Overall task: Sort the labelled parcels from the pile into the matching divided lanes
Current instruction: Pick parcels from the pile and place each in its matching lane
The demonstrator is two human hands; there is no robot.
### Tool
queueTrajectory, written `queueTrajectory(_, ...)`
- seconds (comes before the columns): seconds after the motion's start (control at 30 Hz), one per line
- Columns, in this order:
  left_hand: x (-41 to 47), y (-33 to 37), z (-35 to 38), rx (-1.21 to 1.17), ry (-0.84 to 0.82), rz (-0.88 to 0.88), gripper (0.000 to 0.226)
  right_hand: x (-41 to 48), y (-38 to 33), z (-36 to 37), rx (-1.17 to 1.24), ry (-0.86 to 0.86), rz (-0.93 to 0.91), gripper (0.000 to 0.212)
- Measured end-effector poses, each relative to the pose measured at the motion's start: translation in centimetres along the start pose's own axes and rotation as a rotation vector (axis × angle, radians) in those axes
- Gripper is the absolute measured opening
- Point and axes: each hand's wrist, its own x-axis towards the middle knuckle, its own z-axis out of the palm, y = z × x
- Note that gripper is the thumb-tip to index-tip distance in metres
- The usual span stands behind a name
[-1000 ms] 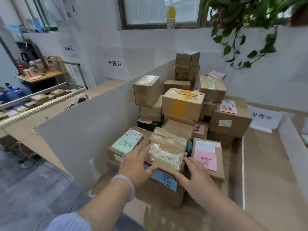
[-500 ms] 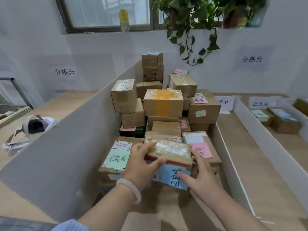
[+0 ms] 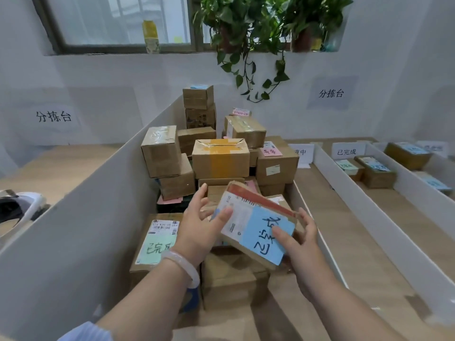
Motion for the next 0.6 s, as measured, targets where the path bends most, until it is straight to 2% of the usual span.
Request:
queueTrajectory(0.07, -0.5, -0.4, 1.0, 0.018, -0.021, 0.005, 0.097, 0.0, -0.4, -0.1, 0.133, 0.062, 0.017, 0.09)
queueTrajectory(0.3, -2.6, -0.7, 8.6, -0.005, -0.253, 0.007, 0.092, -0.9, -0.9, -1.5, 0.402, 0.184, 0.107, 0.052)
queueTrajectory(0.43, -1.8, -0.5, 11.2, -0.106, -0.291, 0.001, 0.091, -1.3, -1.0, -3.7, 0.365, 0.259, 0.114, 0.054)
queueTrajectory(0.57, -1.4, -0.4, 14.8, -0.149, -0.334, -0.004, 0.087, -2.0, -1.9, -8.0, 0.178, 0.339, 0.09, 0.073)
queueTrajectory(0.6, -1.6, -0.4, 16.1, -0.134, -0.352, -0.008, 0.083, -2.2, -2.3, -9.3, 0.139, 0.359, 0.074, 0.068)
